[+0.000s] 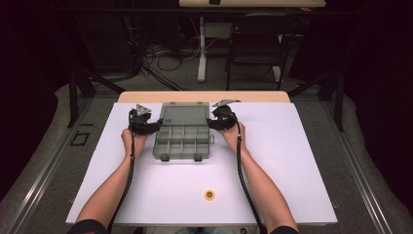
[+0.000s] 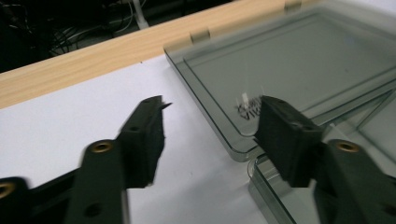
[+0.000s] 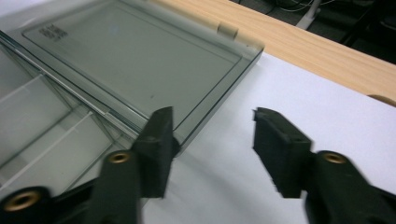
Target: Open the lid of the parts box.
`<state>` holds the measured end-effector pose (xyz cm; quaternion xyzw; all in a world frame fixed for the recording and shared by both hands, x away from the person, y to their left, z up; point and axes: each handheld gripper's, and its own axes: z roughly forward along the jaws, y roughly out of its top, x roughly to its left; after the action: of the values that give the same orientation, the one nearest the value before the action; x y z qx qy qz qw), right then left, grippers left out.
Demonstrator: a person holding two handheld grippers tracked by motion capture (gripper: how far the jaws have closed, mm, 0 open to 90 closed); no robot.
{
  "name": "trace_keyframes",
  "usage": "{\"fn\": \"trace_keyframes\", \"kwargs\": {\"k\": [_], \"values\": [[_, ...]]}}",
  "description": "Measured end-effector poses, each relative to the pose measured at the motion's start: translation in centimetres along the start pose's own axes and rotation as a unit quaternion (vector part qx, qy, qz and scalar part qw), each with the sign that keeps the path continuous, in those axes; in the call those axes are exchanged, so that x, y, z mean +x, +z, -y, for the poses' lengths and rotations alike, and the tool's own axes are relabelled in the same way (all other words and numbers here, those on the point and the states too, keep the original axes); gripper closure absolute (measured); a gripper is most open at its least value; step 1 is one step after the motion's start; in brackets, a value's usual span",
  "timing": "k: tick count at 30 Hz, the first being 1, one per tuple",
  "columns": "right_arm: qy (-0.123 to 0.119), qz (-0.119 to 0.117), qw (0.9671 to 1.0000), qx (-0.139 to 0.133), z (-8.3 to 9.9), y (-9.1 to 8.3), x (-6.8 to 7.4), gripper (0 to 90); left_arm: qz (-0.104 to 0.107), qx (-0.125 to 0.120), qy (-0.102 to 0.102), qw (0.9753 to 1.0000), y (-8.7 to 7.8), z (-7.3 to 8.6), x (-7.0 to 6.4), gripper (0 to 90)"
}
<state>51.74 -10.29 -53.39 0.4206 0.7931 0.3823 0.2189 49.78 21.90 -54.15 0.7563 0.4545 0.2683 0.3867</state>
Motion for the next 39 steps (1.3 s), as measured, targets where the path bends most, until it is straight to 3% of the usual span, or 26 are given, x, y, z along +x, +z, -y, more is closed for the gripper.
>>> {"fn": "trace_keyframes", "kwargs": {"k": [2, 5, 10, 18, 24, 31, 39], "values": [[0.006, -0.003, 1.0, -0.004, 0.1, -0.3, -0.1, 40.4, 0.004, -0.008, -0.005, 0.9999, -0.5, 0.0, 0.1, 36.6], [0.004, -0.013, 0.9999, -0.01, 0.5, -1.2, -0.4, 28.2, 0.013, -0.017, 0.002, 0.9998, -1.2, 0.0, 0.0, 30.4], [-0.006, -0.025, 0.9994, -0.021, 1.3, -3.0, -0.6, 16.9, 0.04, -0.016, 0.021, 0.9988, -2.6, -0.1, -0.3, 25.0], [-0.039, -0.042, 0.9982, -0.02, 2.9, -6.1, -0.5, 14.1, 0.072, -0.01, 0.059, 0.9956, -4.7, 0.6, -1.9, 18.8], [-0.041, -0.05, 0.9977, -0.02, 4.4, -7.9, -0.9, 12.0, 0.095, -0.007, 0.078, 0.9924, -6.1, 1.4, -2.9, 16.3], [-0.042, -0.076, 0.996, -0.02, 6.6, -10.7, -1.2, 8.9, 0.112, -0.006, 0.097, 0.989, -7.8, 2.7, -4.3, 11.5], [-0.046, -0.081, 0.9949, -0.038, 7.8, -12.9, -0.5, 7.3, 0.133, -0.015, 0.096, 0.9864, -9.6, 3.9, -6.2, 7.6]]}}
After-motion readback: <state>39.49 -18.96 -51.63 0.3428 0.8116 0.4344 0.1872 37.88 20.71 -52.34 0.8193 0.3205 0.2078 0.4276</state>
